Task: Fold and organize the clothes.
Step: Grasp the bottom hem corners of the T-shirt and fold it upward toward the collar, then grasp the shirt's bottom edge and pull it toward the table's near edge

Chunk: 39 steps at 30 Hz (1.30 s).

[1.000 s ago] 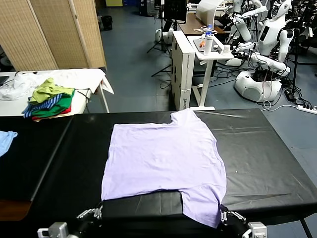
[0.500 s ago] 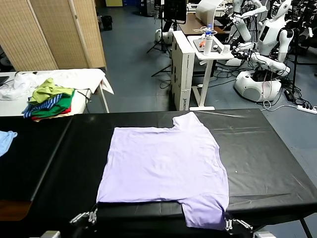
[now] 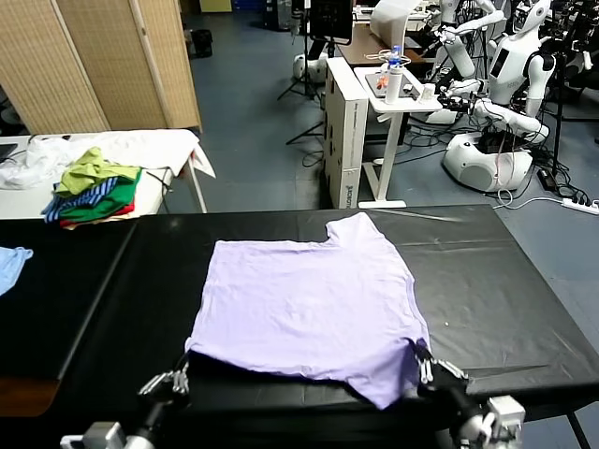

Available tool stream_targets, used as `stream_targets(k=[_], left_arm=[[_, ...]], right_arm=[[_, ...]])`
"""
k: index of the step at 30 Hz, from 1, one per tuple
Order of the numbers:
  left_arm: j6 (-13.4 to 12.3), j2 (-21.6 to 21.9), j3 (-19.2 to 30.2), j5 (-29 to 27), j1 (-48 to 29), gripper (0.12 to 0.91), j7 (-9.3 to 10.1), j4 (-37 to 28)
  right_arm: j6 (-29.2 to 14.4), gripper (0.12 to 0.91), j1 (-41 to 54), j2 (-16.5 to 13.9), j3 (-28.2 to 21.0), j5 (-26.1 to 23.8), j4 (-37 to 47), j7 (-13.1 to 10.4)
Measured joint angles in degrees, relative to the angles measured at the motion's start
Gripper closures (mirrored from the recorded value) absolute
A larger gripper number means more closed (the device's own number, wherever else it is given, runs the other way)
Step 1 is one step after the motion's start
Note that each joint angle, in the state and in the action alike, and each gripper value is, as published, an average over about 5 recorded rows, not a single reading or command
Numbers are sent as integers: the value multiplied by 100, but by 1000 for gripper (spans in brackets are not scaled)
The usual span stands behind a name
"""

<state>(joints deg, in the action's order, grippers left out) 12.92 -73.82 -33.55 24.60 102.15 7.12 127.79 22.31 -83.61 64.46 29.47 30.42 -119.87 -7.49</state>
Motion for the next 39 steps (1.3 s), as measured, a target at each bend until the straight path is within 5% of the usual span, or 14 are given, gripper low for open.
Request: stream_targets(k=[16, 19, 24, 27, 30, 36, 39], left_arm=[[-3, 326, 168, -223, -959, 886, -44, -734], [19, 402, 177, -220, -1062, 886, -69, -854], [110, 414, 186, -181, -1178, 877, -34, -979], [103, 387, 184, -173, -1191, 754, -29, -1003], [95, 350, 182, -181, -1189, 536, -28, -1014], [109, 240, 180, -263, -1124, 182, -26, -1000], [140, 196, 174, -288, -1036, 131, -19, -949]], right_arm=[[165, 881, 969, 88, -479, -202, 792, 24], [234, 798, 937, 91, -439, -278, 776, 147], [262, 494, 756, 43, -301, -340, 620, 354], [264, 304, 551, 5, -186, -398, 458, 435], [264, 166, 278, -43, -44, -442, 281, 501], [230, 119, -285, -125, 213, -423, 79, 554], [220, 132, -467, -136, 316, -362, 53, 544]])
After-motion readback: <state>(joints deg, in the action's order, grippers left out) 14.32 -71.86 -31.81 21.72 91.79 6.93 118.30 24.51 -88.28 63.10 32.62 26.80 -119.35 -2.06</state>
